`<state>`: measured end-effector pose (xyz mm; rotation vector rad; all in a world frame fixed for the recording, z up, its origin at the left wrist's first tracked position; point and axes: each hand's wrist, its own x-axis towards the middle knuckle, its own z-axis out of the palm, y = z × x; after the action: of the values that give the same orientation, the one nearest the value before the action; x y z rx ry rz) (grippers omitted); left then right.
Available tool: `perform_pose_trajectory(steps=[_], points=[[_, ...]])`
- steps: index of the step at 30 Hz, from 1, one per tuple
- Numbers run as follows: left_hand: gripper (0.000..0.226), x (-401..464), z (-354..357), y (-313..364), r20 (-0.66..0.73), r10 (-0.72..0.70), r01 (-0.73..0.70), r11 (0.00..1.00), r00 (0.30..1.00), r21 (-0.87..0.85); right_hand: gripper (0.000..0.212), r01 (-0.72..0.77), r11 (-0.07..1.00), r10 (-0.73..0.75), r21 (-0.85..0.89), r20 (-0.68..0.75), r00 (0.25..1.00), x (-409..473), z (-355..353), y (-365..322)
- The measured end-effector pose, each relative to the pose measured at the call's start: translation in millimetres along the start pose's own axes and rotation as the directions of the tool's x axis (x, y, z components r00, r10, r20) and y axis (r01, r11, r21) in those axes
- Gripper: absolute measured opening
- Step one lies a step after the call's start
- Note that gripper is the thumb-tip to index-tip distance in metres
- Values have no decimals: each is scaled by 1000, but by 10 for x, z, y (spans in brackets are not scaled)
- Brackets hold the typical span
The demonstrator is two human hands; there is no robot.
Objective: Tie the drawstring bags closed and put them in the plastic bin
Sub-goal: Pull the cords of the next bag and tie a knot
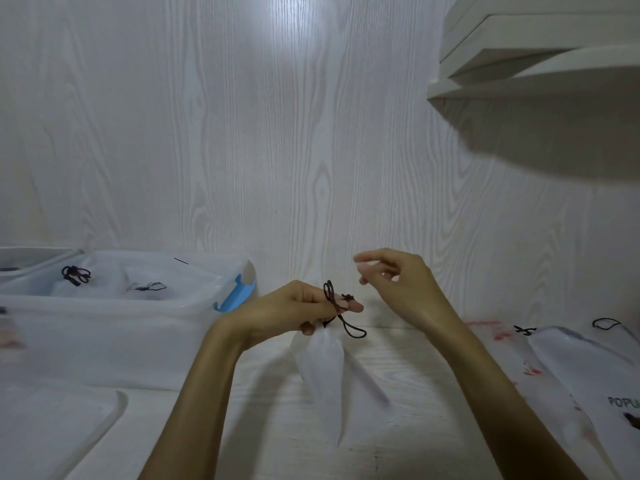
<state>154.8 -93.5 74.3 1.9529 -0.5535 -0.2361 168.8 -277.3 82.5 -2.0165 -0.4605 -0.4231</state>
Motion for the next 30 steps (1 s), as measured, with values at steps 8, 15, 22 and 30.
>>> perform_pose_trajectory(steps=[8, 15, 22, 30], points=[[22, -78, -98, -49, 40, -35, 35, 999, 999, 2, 19, 141, 983, -76, -118, 440, 895, -26, -47, 104], [26, -78, -84, -50, -1, -78, 78, 997, 997, -19, 12, 7, 1000, -15, 22, 408, 913, -5, -96, 148], [17, 41, 16, -7, -185, -138, 137, 990, 973, -20, 17, -50, 995, 34, 83, 184, 982, 32, 19, 127], [24, 78, 18, -57, -197, -182, 132, 961, 963, -244, 28, -101, 980, 160, -171, 383, 910, -5, -210, -29]])
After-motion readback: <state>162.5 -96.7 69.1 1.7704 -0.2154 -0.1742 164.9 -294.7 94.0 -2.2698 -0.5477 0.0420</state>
